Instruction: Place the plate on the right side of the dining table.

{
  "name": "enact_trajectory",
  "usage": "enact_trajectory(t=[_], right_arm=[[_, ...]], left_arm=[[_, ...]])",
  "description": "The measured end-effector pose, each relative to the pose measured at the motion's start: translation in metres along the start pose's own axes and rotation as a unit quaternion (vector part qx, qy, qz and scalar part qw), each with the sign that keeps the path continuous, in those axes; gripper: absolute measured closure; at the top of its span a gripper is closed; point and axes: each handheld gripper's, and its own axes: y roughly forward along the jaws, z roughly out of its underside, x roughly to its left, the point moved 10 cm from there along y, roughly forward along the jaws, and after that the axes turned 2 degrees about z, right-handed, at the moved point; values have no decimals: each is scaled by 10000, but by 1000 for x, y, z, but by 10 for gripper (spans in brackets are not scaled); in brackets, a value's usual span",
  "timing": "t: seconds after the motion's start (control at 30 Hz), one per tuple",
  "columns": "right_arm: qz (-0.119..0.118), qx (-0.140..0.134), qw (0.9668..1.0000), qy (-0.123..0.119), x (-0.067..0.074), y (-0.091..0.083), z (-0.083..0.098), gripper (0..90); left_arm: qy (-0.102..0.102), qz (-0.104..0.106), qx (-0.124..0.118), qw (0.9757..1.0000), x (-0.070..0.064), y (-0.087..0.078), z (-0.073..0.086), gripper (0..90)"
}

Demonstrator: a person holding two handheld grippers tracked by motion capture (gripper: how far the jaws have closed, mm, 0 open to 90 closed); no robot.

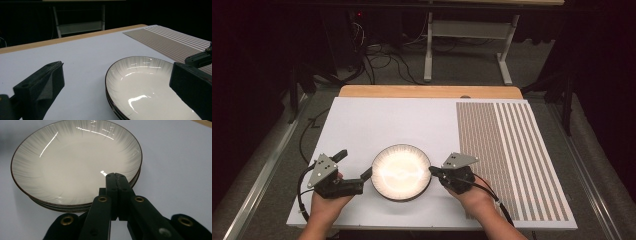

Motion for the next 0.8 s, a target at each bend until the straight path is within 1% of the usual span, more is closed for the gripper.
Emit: enact_trajectory(t=[0.07, 0.1, 0.23, 0.37, 0.57, 0.8], right_arm=[[35, 69, 10000, -53, 0, 3, 2, 900], [55, 102, 9999, -30, 0, 3, 3, 900], [85, 124, 9998, -89, -1, 3, 4, 900], [106, 175, 9998, -85, -1, 4, 5, 900], [86, 209, 9997, -77, -1, 4, 6, 900], [31, 260, 9995, -187, 3, 8, 7, 900]], left_arm=[[11, -1, 4, 10000, 0, 0, 0, 3], [10, -2, -3, 10000, 0, -1, 0, 3], [8, 2, 0, 10000, 0, -1, 0, 3], [39, 14, 26, 10000, 0, 0, 0, 3], [35, -30, 2, 10000, 1, -1, -1, 3], [10, -31, -9, 10000, 2, -2, -1, 3]])
